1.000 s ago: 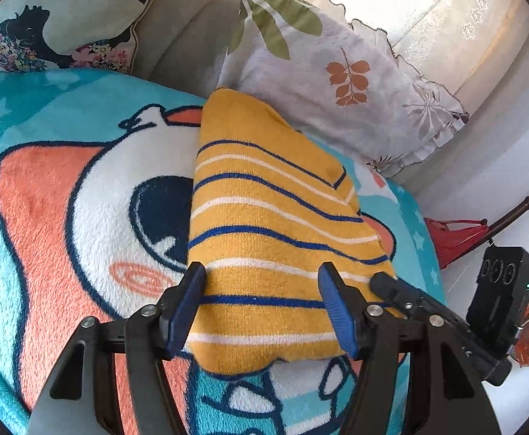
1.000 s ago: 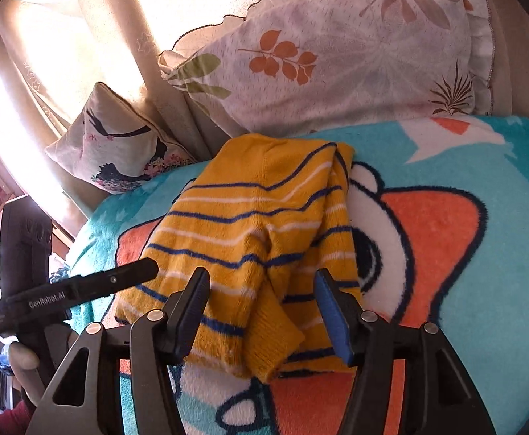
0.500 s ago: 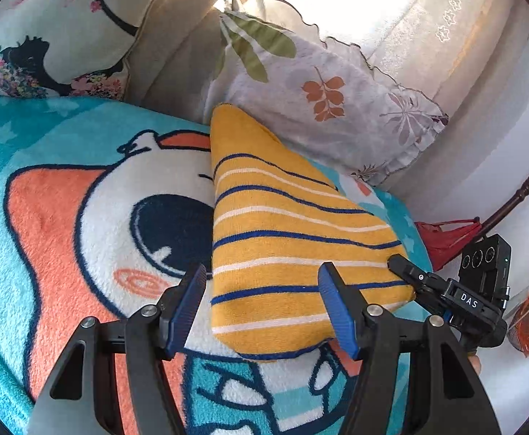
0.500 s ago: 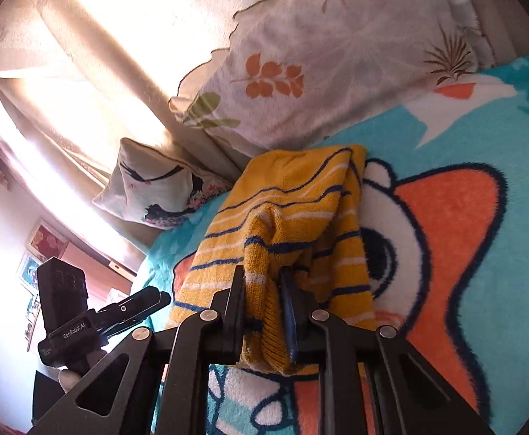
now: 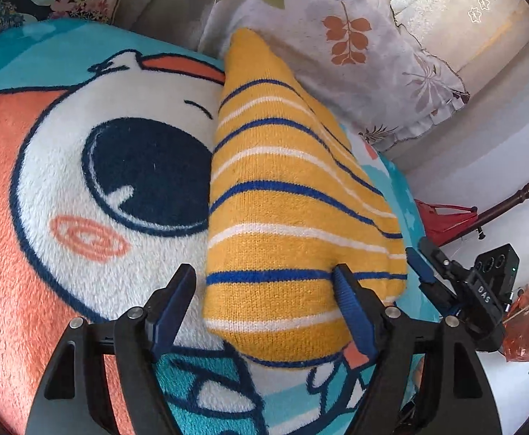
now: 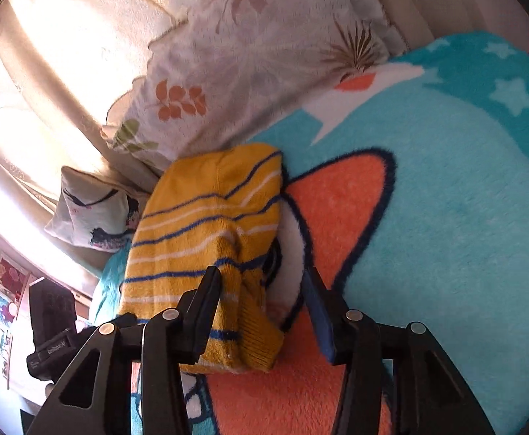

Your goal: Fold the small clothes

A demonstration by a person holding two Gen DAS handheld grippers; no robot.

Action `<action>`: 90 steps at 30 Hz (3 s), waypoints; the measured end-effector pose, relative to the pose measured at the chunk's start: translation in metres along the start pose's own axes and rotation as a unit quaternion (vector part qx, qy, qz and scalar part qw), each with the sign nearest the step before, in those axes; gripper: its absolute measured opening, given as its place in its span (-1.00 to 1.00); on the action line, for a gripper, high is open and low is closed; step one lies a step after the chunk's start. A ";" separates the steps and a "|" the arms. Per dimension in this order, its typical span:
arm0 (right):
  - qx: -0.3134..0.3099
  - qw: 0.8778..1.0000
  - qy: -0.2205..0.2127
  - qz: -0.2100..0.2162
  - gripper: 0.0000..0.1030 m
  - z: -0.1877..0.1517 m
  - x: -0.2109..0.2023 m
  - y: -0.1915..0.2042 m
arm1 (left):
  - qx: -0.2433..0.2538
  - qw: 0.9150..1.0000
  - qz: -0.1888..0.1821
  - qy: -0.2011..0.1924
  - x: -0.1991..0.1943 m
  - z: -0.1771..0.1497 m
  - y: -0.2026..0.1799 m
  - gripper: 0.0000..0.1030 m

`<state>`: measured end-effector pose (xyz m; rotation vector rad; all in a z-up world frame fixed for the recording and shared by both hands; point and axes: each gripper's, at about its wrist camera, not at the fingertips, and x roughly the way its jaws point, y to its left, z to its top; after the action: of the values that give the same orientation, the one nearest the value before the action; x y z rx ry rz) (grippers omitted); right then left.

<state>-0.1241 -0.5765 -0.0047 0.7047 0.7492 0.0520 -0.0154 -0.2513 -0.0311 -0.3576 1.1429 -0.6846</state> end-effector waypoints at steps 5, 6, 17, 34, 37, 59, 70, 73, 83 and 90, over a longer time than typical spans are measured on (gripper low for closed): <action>0.038 0.996 0.005 0.084 0.03 0.001 -0.030 -0.008 | -0.005 1.000 -0.003 -0.001 0.000 0.000 0.000 0.49; 0.049 0.993 0.022 0.107 0.03 -0.002 -0.026 -0.009 | -0.004 1.000 -0.003 -0.001 0.000 0.000 0.000 0.49; 0.071 0.991 0.057 0.097 0.20 -0.001 0.021 -0.005 | 0.000 1.000 0.008 -0.005 -0.004 0.001 -0.001 0.49; 0.111 0.955 0.138 0.239 0.42 -0.007 0.055 -0.011 | 0.019 0.999 0.030 -0.001 0.006 0.008 -0.011 0.53; 0.181 0.921 0.136 0.316 0.43 -0.010 0.061 -0.031 | 0.021 0.999 0.033 -0.002 0.007 0.007 -0.011 0.53; 0.112 0.969 0.030 0.220 0.16 0.022 -0.013 -0.011 | 0.038 0.998 0.046 0.006 0.014 0.006 -0.015 0.59; 0.072 0.983 0.124 0.117 -1.00 0.004 0.061 0.008 | -0.004 1.000 0.020 0.001 -0.004 0.006 0.004 0.53; 0.028 0.993 0.077 0.084 -0.80 0.005 0.036 0.020 | 0.012 0.999 0.016 -0.038 -0.032 0.007 -0.010 0.49; -0.058 0.994 0.073 0.058 -0.53 -0.018 0.035 0.061 | 0.112 0.985 0.125 -0.035 0.004 0.010 -0.033 0.53; -0.156 0.986 0.040 -0.039 -0.46 -0.027 0.028 0.090 | 0.056 0.996 0.068 -0.033 -0.020 0.006 -0.012 0.53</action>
<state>-0.1025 -0.4838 0.0189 0.3756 0.8234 0.1252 -0.0186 -0.2476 -0.0072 -0.2035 1.0505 -0.6089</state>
